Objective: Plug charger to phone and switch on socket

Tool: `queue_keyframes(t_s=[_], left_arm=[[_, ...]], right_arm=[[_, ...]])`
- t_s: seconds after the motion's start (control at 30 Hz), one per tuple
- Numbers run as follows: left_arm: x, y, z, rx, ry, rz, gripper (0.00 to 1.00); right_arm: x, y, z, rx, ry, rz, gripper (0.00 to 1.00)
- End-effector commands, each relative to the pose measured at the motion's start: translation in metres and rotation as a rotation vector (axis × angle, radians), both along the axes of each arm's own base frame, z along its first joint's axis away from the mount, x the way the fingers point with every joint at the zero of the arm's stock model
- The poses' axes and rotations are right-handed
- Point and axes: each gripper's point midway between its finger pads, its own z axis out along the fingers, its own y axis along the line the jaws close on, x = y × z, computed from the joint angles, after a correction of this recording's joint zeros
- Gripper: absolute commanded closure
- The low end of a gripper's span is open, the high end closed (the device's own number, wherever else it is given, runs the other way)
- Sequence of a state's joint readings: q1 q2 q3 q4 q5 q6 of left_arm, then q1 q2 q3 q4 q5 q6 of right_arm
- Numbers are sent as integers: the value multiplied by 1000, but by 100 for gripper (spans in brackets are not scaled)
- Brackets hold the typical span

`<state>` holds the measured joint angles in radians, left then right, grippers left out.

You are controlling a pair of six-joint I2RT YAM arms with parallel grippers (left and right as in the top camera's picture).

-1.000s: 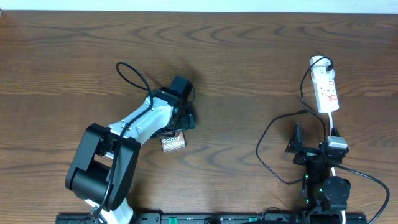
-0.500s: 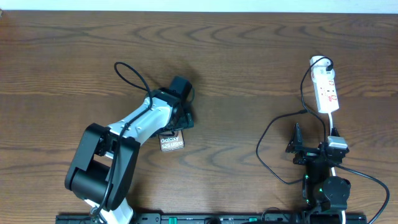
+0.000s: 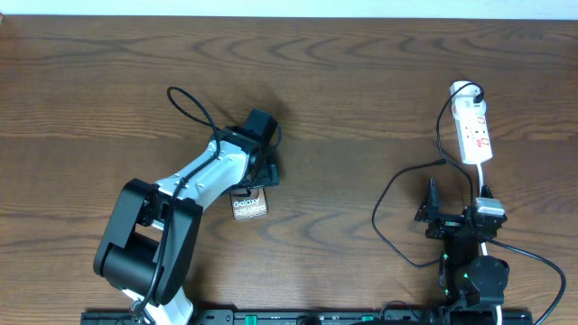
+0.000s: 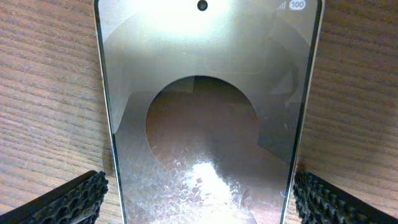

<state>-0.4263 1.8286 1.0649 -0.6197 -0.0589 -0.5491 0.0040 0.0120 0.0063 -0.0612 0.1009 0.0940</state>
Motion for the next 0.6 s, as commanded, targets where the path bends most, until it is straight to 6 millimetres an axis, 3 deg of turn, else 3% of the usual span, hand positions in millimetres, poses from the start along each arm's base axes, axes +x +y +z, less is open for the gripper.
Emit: queue_keyframes(t_s=[0.0, 0.57], left_arm=[[-10, 8, -6, 22, 27, -12, 2], [-33, 4, -25, -34, 93, -25, 2]], right_arm=[[0, 3, 0, -13, 0, 13, 1], [0, 3, 0, -13, 0, 13, 1]])
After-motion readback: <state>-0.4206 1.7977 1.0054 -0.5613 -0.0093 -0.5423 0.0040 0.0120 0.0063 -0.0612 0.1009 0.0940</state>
